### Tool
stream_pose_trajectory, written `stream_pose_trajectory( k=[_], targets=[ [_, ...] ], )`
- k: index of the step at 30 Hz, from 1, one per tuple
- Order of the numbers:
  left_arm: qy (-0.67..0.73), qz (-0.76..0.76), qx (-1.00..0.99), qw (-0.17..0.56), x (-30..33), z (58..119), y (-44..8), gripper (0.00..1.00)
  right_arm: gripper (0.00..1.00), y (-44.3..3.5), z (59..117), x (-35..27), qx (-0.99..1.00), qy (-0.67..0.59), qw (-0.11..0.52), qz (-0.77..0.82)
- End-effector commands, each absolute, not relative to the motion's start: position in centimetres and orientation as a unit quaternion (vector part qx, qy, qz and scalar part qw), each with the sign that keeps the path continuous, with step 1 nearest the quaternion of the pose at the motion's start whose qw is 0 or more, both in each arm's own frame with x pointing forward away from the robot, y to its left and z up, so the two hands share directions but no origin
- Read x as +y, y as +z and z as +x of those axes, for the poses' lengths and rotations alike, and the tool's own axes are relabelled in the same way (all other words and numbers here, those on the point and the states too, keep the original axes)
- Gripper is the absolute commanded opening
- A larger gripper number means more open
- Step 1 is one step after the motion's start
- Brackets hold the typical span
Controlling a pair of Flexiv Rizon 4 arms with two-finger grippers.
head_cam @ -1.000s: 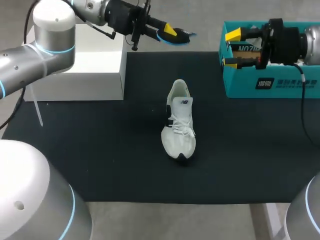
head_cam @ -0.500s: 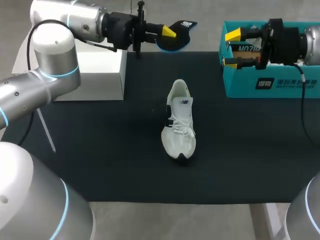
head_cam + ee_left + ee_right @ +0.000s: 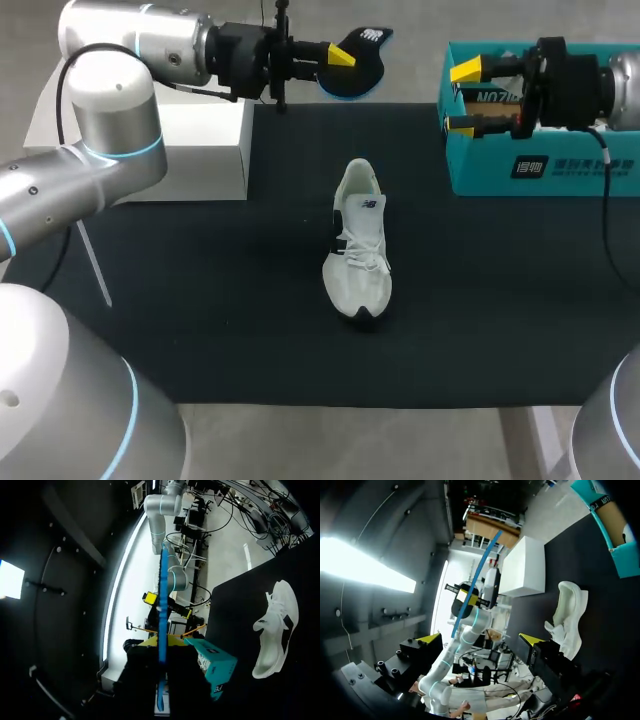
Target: Take the shoe out of the shoebox, open the shoe tongue, remove and reinsert the insole, then place the shoe into the shoebox
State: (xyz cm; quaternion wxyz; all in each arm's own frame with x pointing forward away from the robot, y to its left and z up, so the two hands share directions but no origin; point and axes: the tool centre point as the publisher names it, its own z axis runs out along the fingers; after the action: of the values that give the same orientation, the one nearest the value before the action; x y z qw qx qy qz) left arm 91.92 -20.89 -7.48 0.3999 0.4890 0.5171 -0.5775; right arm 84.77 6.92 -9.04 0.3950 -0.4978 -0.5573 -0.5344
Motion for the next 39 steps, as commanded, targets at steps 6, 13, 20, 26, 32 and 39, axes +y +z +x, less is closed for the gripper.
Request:
stream_pose_trajectory(
  k=[6, 13, 20, 26, 32, 39],
  targets=[
    [-0.529, 0.468, 0.484, 0.518, -22.9, 91.7, -9.4, 0.00, 1.00, -8.2, 85.4, 7.7, -0.546, -0.522, 0.417, -0.505],
    [-0.521, 0.468, 0.480, 0.528, -24.2, 91.4, -10.1, 0.00, 1.00, -7.9, 86.8, 8.3, -0.553, -0.504, 0.409, -0.523],
    [-0.531, 0.472, 0.470, 0.524, -25.6, 90.9, -9.9, 0.00, 1.00, -8.3, 88.6, 9.4, -0.561, -0.491, 0.417, -0.520],
    [-0.534, 0.480, 0.463, 0.519, -26.6, 91.1, -9.5, 0.00, 0.63, -8.9, 89.0, 10.1, -0.567, -0.473, 0.429, -0.521],
    [-0.538, 0.483, 0.460, 0.516, -27.4, 91.3, -9.7, 0.00, 0.42, -9.4, 88.9, 10.2, -0.566, -0.464, 0.433, -0.526],
    [-0.539, 0.481, 0.458, 0.519, -28.1, 91.6, -9.8, 0.00, 0.40, -9.5, 88.6, 10.4, -0.562, -0.463, 0.435, -0.530]
  ],
)
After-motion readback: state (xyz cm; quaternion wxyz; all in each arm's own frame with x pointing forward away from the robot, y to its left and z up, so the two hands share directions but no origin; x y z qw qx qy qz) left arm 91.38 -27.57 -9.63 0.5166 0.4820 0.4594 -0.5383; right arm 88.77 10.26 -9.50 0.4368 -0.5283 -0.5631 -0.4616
